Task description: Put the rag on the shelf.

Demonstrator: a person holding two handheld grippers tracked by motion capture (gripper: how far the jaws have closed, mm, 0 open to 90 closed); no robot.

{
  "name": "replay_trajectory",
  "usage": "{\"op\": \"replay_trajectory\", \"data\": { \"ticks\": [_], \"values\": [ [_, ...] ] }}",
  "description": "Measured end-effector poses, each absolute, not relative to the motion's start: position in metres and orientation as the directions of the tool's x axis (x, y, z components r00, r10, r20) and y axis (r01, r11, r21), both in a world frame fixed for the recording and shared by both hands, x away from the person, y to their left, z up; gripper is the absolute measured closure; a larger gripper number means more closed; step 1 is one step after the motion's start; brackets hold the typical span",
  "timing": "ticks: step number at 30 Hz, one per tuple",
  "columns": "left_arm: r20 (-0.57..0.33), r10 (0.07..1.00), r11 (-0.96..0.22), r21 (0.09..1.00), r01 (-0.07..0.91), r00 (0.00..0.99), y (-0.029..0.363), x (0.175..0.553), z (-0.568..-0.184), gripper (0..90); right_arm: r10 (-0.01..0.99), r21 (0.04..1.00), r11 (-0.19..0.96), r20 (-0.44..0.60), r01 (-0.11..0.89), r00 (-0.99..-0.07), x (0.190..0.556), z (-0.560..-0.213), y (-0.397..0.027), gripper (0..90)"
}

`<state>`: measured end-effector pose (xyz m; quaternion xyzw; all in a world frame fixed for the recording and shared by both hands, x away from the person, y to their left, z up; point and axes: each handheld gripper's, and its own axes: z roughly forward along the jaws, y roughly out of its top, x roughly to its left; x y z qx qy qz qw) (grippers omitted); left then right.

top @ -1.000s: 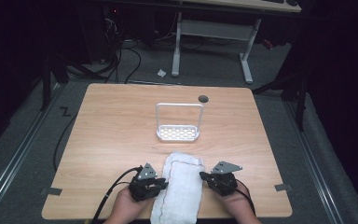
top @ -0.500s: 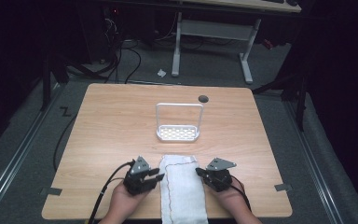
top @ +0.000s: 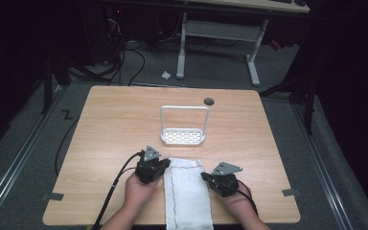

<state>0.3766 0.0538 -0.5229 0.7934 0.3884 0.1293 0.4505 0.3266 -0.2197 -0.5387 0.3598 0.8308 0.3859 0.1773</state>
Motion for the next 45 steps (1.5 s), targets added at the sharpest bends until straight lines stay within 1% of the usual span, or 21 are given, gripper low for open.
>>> {"op": "replay_trajectory", "data": {
  "ticks": [6,8,12,18,19,22,23,26,27,28,30,33,34,35,36,37,38,40,41,44,45],
  "values": [
    [-0.124,0.750,-0.310,0.803,0.510,0.650,0.046,0.388,-0.524,85.3,0.732,0.769,0.448,-0.022,0.457,-0.681,0.326,-0.539,-0.220,90.0],
    [-0.125,0.768,-0.318,0.776,0.544,0.628,0.042,0.397,-0.531,85.2,0.731,0.769,0.448,-0.022,0.456,-0.682,0.326,-0.539,-0.220,90.0],
    [-0.128,0.770,-0.317,0.774,0.548,0.626,0.040,0.401,-0.535,82.5,0.731,0.769,0.449,-0.024,0.455,-0.682,0.326,-0.539,-0.220,90.0],
    [-0.105,0.759,-0.342,0.775,0.531,0.642,0.036,0.411,-0.538,63.8,0.731,0.769,0.449,-0.023,0.455,-0.682,0.326,-0.539,-0.220,90.0],
    [-0.111,0.756,-0.339,0.777,0.531,0.645,0.036,0.412,-0.538,63.4,0.731,0.769,0.449,-0.023,0.455,-0.682,0.326,-0.539,-0.220,90.0],
    [-0.124,0.751,-0.333,0.778,0.534,0.649,0.036,0.412,-0.539,65.7,0.731,0.769,0.449,-0.023,0.455,-0.682,0.326,-0.539,-0.220,90.0],
    [-0.128,0.746,-0.334,0.777,0.534,0.653,0.036,0.412,-0.539,70.8,0.731,0.768,0.448,-0.022,0.457,-0.682,0.326,-0.539,-0.220,90.0],
    [-0.148,0.741,-0.325,0.774,0.543,0.655,0.035,0.411,-0.539,75.7,0.731,0.768,0.448,-0.020,0.458,-0.682,0.327,-0.539,-0.220,90.0],
    [-0.206,0.729,-0.296,0.765,0.572,0.653,0.038,0.414,-0.540,78.6,0.731,0.768,0.448,-0.020,0.458,-0.682,0.327,-0.539,-0.220,90.0],
    [-0.222,0.724,-0.290,0.762,0.580,0.653,0.039,0.415,-0.540,80.4,0.732,0.768,0.447,-0.020,0.459,-0.681,0.327,-0.539,-0.220,90.0],
    [-0.216,0.722,-0.293,0.765,0.573,0.658,0.039,0.414,-0.541,83.1,0.734,0.769,0.438,-0.008,0.465,-0.679,0.327,-0.538,-0.221,87.1],
    [-0.212,0.723,-0.294,0.767,0.571,0.657,0.038,0.413,-0.540,84.3,0.751,0.786,0.390,0.029,0.479,-0.660,0.328,-0.532,-0.224,80.1],
    [-0.212,0.723,-0.294,0.767,0.571,0.657,0.038,0.413,-0.540,84.3,0.751,0.786,0.390,0.029,0.479,-0.660,0.328,-0.532,-0.224,80.1],
    [-0.218,0.722,-0.291,0.766,0.574,0.656,0.039,0.413,-0.541,84.3,0.764,0.792,0.370,0.036,0.485,-0.644,0.329,-0.530,-0.224,77.5],
    [-0.225,0.721,-0.288,0.763,0.578,0.655,0.040,0.413,-0.541,84.4,0.790,0.798,0.334,0.054,0.502,-0.611,0.335,-0.527,-0.225,70.1],
    [-0.225,0.721,-0.288,0.763,0.578,0.655,0.040,0.413,-0.541,84.5,0.790,0.798,0.334,0.054,0.502,-0.611,0.335,-0.527,-0.225,70.1],
    [-0.223,0.721,-0.288,0.764,0.577,0.656,0.039,0.413,-0.541,84.5,0.815,0.796,0.299,0.073,0.526,-0.574,0.345,-0.523,-0.226,63.8],
    [-0.222,0.722,-0.288,0.765,0.576,0.655,0.039,0.413,-0.541,84.5,0.821,0.798,0.283,0.085,0.532,-0.565,0.349,-0.522,-0.226,62.3],
    [-0.222,0.722,-0.288,0.765,0.576,0.655,0.039,0.413,-0.541,84.5,0.831,0.782,0.269,0.107,0.563,-0.545,0.360,-0.524,-0.223,58.8],
    [-0.226,0.721,-0.287,0.764,0.579,0.655,0.040,0.413,-0.541,84.4,0.839,0.761,0.276,0.107,0.586,-0.534,0.368,-0.529,-0.217,60.1],
    [-0.221,0.722,-0.288,0.765,0.576,0.656,0.039,0.413,-0.541,84.5,0.842,0.755,0.282,0.101,0.592,-0.530,0.370,-0.532,-0.214,63.6]
  ]
}}
